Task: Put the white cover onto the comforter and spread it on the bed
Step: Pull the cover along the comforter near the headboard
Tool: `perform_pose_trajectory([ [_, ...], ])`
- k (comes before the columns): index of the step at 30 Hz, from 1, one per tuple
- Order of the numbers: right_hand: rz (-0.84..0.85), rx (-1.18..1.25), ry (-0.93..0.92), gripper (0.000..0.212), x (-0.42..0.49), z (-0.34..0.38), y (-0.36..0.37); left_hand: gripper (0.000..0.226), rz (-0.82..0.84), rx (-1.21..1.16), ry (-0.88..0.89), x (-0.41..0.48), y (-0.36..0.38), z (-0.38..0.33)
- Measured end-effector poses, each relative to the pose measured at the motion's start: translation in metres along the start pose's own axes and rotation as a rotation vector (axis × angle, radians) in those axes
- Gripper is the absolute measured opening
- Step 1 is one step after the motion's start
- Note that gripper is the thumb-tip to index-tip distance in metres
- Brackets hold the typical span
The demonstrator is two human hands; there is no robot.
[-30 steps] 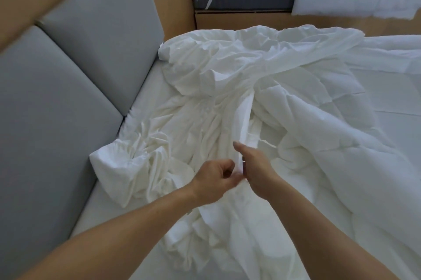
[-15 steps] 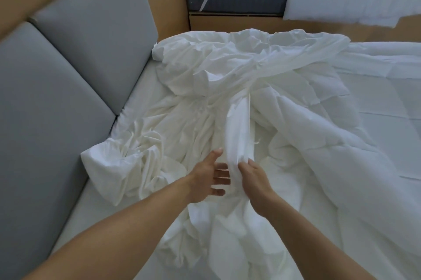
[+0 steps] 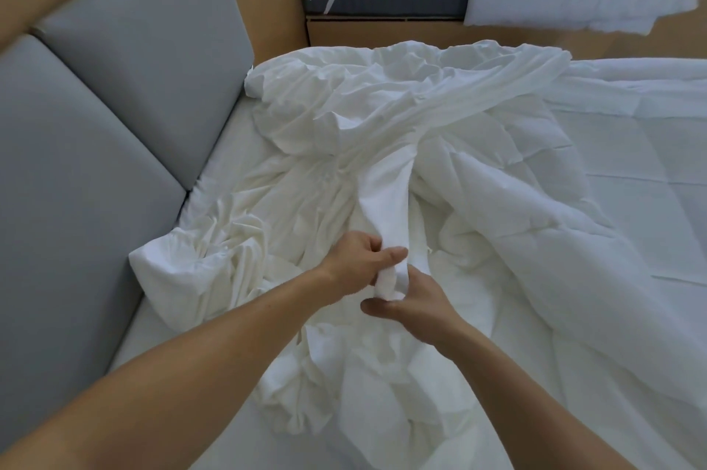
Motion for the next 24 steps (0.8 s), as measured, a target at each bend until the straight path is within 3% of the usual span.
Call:
perform_pose_trajectory([
  [2,-0.057,0.102,-0.047,0.019,-0.001,0.005,0.003,0.06,0.065,0.062,0.045,0.0,0.005,-0.012],
  [6,-0.132,0.375,0.028,0.03,-0.007,0.002,-0.005,0.024,0.008,-0.084,0.059,-0.001,-0.009,-0.009],
  [7,-0.135,0.437,0.054,0.029,-0.008,0.001,-0.006,0.021,0.0,-0.072,0.0,-0.002,-0.012,0.002],
  [9,-0.122,0.537,0.075,0.025,-0.01,0.0,-0.005,0.039,0.052,-0.031,-0.208,-0.007,-0.01,0.036],
  [11,-0.125,0.622,0.08,0.019,-0.011,-0.001,-0.003,0.054,0.211,-0.128,-0.425,-0.019,0.002,0.066],
  [13,-0.088,0.641,0.043,0.019,-0.011,-0.003,-0.003,0.064,0.357,-0.293,-0.515,-0.028,0.014,0.076],
  [16,0.031,0.479,-0.036,0.032,-0.015,0.0,0.0,0.042,0.344,-0.44,-0.416,-0.027,0.023,0.065],
  [20,0.005,0.358,-0.036,0.027,-0.016,-0.001,-0.004,0.017,0.186,-0.326,-0.273,-0.017,0.013,0.044],
  [24,0.017,0.402,0.005,0.033,-0.017,0.003,-0.005,0.017,0.149,-0.34,-0.224,-0.021,0.009,0.038],
])
Point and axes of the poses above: each hand's wrist, its own x-axis towards the middle knuckle, its own y-axis out of the palm, z = x × y, the point moved 4 cm from there along x, towards the middle knuckle, and after that the axes turned 4 degrees about y, right-handed, at the moved point
